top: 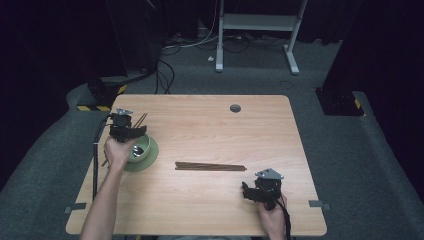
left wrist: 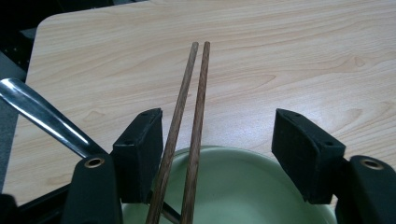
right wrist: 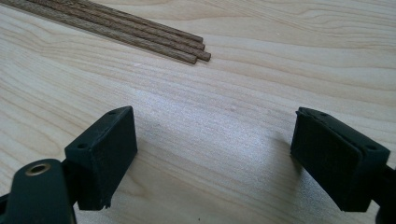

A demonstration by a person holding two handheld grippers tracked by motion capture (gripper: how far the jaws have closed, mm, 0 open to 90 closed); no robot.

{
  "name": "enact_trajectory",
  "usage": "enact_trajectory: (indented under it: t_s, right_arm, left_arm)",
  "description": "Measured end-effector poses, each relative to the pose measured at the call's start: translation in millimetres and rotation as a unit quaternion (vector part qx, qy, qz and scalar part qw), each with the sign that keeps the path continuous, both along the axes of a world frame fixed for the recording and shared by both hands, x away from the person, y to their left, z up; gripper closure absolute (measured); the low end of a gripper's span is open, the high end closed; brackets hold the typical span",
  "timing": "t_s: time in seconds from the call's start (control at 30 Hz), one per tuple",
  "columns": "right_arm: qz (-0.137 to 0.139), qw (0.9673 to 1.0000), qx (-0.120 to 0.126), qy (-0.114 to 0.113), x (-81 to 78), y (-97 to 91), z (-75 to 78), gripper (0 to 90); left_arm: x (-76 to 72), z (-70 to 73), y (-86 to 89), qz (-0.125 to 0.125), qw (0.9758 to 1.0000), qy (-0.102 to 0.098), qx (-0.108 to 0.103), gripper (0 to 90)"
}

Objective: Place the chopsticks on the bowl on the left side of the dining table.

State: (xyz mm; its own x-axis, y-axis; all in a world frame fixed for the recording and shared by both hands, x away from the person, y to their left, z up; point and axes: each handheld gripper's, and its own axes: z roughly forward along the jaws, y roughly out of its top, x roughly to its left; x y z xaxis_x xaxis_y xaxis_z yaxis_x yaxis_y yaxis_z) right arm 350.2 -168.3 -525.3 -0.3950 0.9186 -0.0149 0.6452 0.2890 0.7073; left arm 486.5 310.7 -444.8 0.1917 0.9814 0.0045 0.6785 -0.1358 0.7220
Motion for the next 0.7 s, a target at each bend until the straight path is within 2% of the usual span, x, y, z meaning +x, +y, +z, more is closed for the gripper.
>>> enact_trajectory:
  t_s: [0.33, 0.7]
  right_arm:
    - [0.000, 1.0000, 0.000, 0.000, 0.0, 0.0, 0.0, 14.0]
    - [0.000, 1.0000, 0.000, 0.000, 0.0, 0.1, 0.0, 14.0]
  left_arm:
    - [3.1, -4.0, -0.2, 0.002, 0.9999, 0.007, -0.008, 33.0]
    - [3.2, -6.7, -5.8, -0.014, 0.9997, 0.016, -0.007, 33.8]
